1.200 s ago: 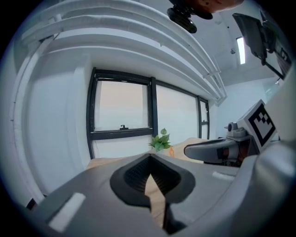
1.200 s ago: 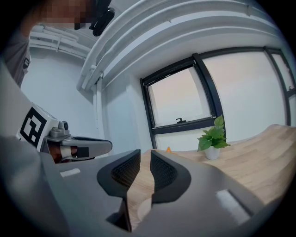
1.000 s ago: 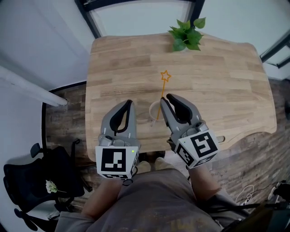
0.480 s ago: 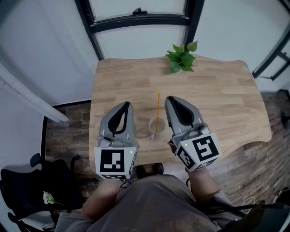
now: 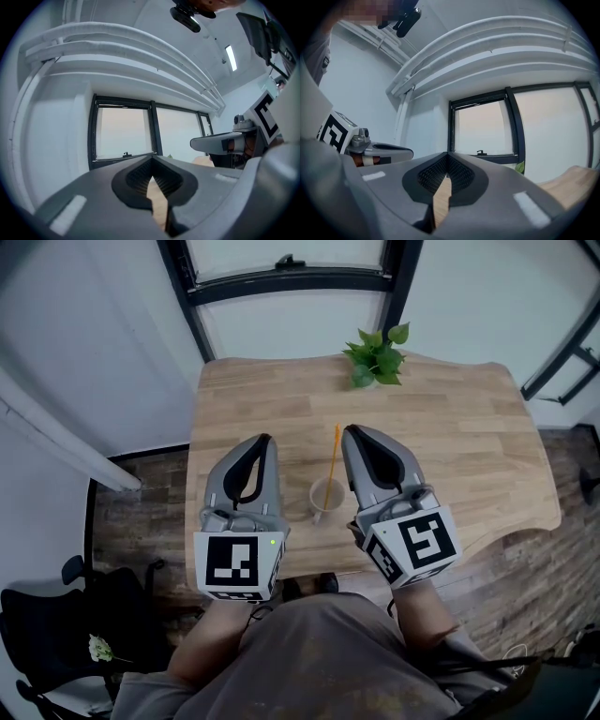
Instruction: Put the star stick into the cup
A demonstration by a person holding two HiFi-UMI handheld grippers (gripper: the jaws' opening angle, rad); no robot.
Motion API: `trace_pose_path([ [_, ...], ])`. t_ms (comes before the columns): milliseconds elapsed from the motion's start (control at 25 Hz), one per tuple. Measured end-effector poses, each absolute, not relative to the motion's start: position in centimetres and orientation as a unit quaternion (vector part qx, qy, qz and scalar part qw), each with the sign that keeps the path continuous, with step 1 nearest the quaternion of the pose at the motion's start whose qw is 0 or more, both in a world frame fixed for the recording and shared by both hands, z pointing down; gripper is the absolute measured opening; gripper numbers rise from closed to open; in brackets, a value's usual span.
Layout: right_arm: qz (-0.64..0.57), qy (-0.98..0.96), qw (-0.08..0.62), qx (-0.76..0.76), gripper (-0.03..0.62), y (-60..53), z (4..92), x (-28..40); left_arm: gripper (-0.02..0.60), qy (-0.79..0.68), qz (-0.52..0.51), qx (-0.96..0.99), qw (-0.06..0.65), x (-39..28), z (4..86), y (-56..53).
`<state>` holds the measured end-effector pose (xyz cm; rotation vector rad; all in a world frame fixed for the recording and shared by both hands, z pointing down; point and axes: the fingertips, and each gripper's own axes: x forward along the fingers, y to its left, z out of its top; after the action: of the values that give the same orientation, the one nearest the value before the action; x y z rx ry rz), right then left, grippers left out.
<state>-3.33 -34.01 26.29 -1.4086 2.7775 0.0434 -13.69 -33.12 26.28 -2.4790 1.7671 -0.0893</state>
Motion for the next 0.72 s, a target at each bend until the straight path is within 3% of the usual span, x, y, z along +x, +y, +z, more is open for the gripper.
trace_pose_path([
  [720,0.0,0.892,0.012,-0.452,0.023,-34.35,27.25,-3.23,0.0,0.577,-0.033,-0.815,0.039,-13.39,27.07,-33.61],
])
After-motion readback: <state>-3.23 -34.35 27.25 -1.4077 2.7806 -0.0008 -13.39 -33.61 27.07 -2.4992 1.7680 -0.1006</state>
